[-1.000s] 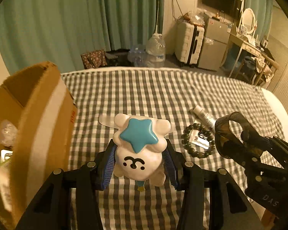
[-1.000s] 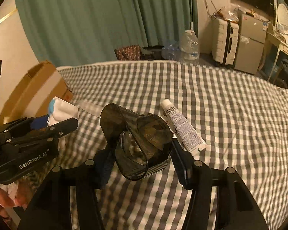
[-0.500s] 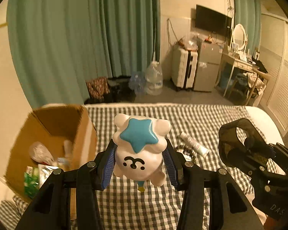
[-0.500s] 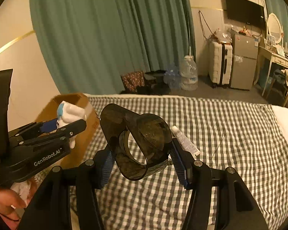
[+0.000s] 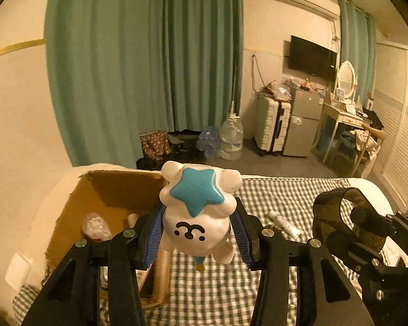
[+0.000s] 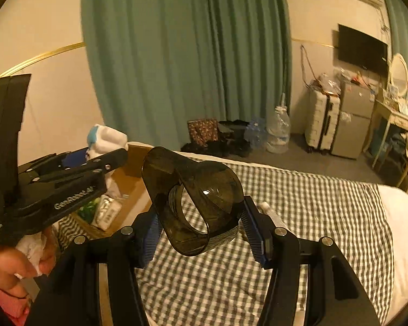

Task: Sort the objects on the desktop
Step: 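Carry the plush toy and eyeglass case over the cardboard box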

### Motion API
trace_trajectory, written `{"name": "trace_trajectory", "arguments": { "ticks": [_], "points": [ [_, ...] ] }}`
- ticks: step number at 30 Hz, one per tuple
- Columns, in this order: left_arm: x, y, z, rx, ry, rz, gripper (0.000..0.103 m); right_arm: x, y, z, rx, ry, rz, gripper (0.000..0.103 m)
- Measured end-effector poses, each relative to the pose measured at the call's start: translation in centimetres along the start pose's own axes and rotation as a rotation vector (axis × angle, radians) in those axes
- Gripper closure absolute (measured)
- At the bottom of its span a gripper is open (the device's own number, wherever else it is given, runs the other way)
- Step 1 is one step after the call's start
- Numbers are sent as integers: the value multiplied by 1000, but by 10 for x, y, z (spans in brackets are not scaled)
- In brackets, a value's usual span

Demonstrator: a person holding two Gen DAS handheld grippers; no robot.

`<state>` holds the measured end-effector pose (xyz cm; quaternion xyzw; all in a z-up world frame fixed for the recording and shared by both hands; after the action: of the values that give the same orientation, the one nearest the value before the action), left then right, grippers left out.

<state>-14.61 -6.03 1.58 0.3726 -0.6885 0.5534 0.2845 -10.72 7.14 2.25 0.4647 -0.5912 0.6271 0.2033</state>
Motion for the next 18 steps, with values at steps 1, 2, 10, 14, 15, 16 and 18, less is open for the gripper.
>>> {"name": "trace_trajectory", "arguments": {
  "ticks": [1,2,10,14,15,16,18],
  "points": [
    [0,-1,10,7,-10,0,55,3,2,9,6,-11,-3,48],
    [1,-1,18,13,-19,0,55,6,3,16,14,-21,-4,48],
    [4,10,101,89,-113,11,54,30,42,86,123,-112,30,48],
    [-7,31,151,150,-158,59,55,31,73,116,182,-137,59,48],
    [-11,36,161,160,-170,73,55,28,78,122,191,-138,65,48],
    [-17,41,169,169,-182,90,55,26,86,128,205,-141,76,48],
    [-26,54,186,180,-206,120,55,25,106,140,232,-147,101,48]
  ]
}}
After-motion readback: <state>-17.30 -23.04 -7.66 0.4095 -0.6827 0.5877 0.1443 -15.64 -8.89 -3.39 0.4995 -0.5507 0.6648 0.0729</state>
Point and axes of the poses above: each gripper's, at about its wrist camera, not at the fingertips, and y roughly the way its jaws point, z to its left, x to its top, the point moved 7 cm from there along y, roughly the way its jaws point, and after that the axes turned 15 degrees about -y, right-handed, at the moved point
